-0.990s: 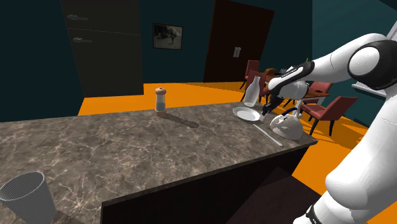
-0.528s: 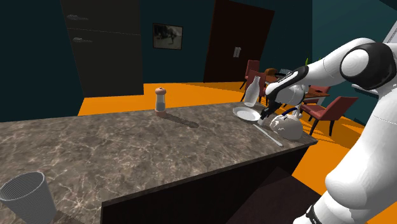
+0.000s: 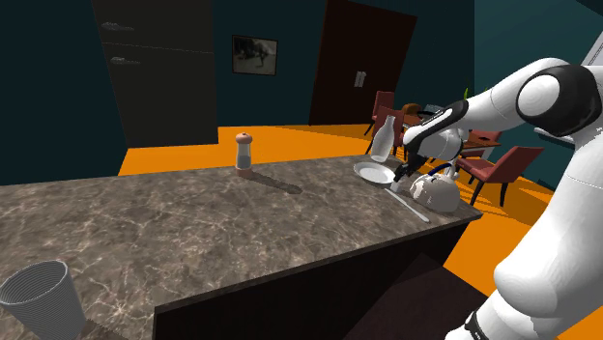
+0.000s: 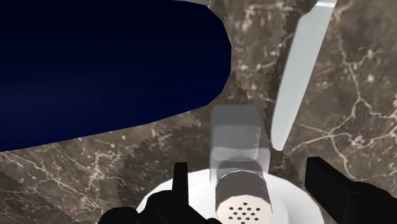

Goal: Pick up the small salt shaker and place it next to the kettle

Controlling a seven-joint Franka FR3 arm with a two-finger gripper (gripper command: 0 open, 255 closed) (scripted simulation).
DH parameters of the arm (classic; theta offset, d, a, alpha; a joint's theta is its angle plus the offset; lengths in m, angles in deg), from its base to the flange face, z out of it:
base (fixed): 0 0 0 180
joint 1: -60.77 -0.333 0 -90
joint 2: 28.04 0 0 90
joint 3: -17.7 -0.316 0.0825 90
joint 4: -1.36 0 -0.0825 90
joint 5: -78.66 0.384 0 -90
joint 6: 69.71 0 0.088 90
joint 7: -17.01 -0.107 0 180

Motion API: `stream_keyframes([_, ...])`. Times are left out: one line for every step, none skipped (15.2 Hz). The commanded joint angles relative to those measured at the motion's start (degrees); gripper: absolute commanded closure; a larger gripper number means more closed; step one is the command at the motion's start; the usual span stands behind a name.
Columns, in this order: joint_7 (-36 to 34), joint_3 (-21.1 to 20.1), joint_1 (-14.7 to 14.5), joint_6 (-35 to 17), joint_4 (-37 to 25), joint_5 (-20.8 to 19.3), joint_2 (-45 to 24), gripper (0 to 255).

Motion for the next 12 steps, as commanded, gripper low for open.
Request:
stream_keyframes([0.0,0.0,0.0,0.0,0.0,0.0,0.0,0])
stream_keyframes([0.0,0.0,0.0,0.0,0.0,0.0,0.0,0])
stream_keyframes([0.0,0.0,0.0,0.0,0.0,0.0,0.0,0])
stream_keyframes([0.0,0.0,0.0,0.0,0.0,0.0,0.0,0])
stream_keyframes([-1.0,0.5,-0.3,1.4,0.4,-1.4,1.9,0])
stream_keyframes([-2.0,1.0,-0.6,2.8,0.8,-2.8,3.9,0])
stream_keyframes([-3.0,1.3,-0.7,4.3,1.0,-4.2,5.7,0])
stream_keyframes([-3.7,1.5,-0.8,5.5,1.2,-5.2,7.2,0])
stream_keyframes([-3.7,1.4,-0.7,5.5,1.2,-5.2,7.2,0])
stream_keyframes([-3.7,1.4,-0.7,5.5,1.2,-5.2,7.2,0])
stream_keyframes([-3.7,1.4,-0.7,5.5,1.2,-5.2,7.2,0])
stream_keyframes([-3.7,1.4,-0.7,5.5,1.2,-5.2,7.2,0])
